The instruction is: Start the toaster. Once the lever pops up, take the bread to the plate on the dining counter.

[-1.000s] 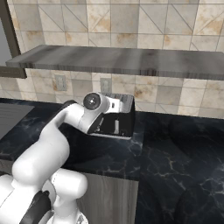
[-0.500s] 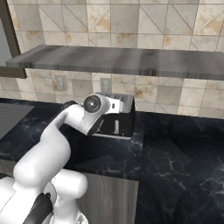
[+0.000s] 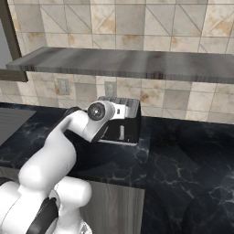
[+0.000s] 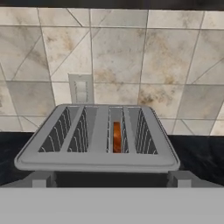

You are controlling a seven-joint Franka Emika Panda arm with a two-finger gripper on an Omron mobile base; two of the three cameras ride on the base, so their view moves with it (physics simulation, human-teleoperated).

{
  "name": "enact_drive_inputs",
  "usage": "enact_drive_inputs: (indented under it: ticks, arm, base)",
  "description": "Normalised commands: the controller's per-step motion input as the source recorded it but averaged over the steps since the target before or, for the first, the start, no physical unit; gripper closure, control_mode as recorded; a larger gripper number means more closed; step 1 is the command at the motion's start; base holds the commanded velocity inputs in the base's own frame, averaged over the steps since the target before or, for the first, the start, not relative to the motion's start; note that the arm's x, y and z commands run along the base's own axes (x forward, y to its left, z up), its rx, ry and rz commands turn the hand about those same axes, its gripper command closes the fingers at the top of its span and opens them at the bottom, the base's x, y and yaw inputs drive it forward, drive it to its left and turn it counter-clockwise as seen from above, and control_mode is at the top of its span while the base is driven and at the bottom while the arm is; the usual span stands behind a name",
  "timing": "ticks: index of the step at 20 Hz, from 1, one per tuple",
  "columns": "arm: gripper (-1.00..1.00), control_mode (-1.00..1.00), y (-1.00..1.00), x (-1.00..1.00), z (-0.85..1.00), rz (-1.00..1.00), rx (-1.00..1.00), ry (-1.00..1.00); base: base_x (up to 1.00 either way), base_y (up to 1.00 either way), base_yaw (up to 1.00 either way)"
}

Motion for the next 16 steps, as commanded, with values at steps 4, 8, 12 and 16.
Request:
enact_drive_inputs:
  ticks: [4,8,12,16]
  arm:
    - [-1.00,-1.00,-0.02,0.22,0.00,0.00,0.00,0.00]
    - [-1.00,-1.00,-0.11,0.14,0.00,0.00,0.01,0.00]
    - [-1.00,-1.00,-0.12,0.09,0.00,0.00,0.01,0.00]
    - [-1.00,-1.00,-0.01,0.06,0.00,0.00,0.00,0.00]
  base:
    - [0.00,0.00,0.00]
    - [0.00,0.00,0.00]
    - [0.00,0.00,0.00]
    - [0.00,0.00,0.00]
